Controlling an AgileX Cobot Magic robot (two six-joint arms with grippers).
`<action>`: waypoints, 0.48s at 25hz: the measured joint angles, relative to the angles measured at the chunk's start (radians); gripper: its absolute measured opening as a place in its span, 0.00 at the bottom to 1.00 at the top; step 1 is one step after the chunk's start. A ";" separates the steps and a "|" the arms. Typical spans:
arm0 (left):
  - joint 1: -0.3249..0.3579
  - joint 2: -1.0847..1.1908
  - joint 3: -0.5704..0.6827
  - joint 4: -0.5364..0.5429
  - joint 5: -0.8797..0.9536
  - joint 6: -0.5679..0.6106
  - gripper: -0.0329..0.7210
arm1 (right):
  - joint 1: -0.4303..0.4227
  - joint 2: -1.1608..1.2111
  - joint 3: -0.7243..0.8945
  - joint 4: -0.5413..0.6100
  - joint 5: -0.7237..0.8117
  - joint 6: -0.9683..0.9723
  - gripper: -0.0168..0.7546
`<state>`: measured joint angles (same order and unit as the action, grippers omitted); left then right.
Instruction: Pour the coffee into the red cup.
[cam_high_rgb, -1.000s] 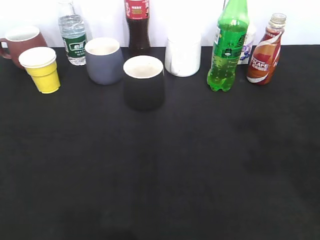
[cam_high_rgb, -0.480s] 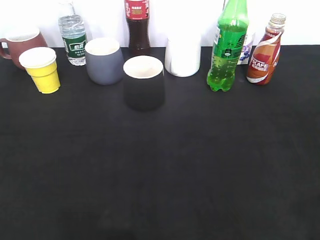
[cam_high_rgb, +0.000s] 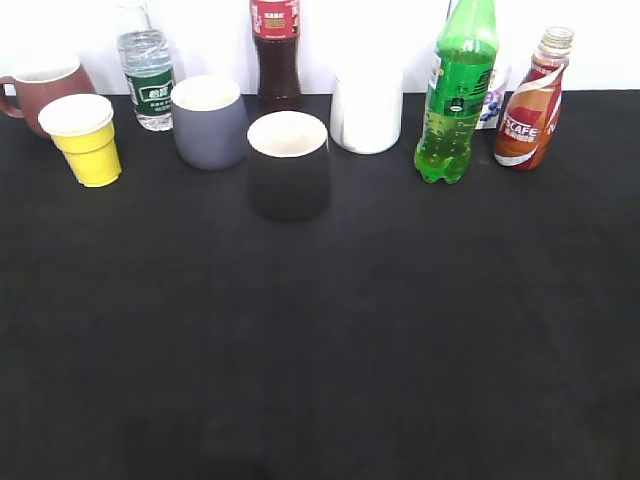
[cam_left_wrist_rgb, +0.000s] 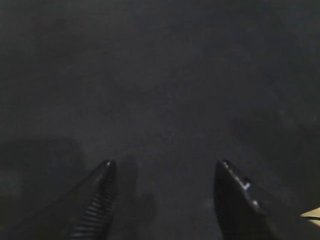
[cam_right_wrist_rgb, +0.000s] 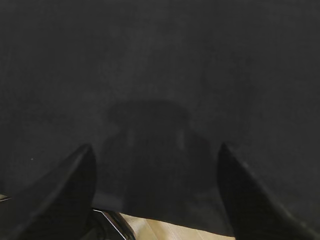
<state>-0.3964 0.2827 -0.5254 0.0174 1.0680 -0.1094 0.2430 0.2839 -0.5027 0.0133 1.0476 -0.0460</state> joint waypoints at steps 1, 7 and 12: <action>0.000 0.000 0.000 0.000 0.000 0.000 0.66 | 0.000 0.000 0.000 0.000 0.000 0.000 0.77; 0.004 0.000 0.000 0.000 0.000 0.001 0.66 | 0.000 -0.001 0.000 0.000 -0.002 0.000 0.74; 0.210 -0.007 0.000 -0.001 0.000 0.001 0.61 | -0.074 -0.062 0.000 0.000 -0.004 0.000 0.74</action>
<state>-0.1866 0.2759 -0.5254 0.0162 1.0678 -0.1085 0.1689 0.2220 -0.5027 0.0133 1.0435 -0.0457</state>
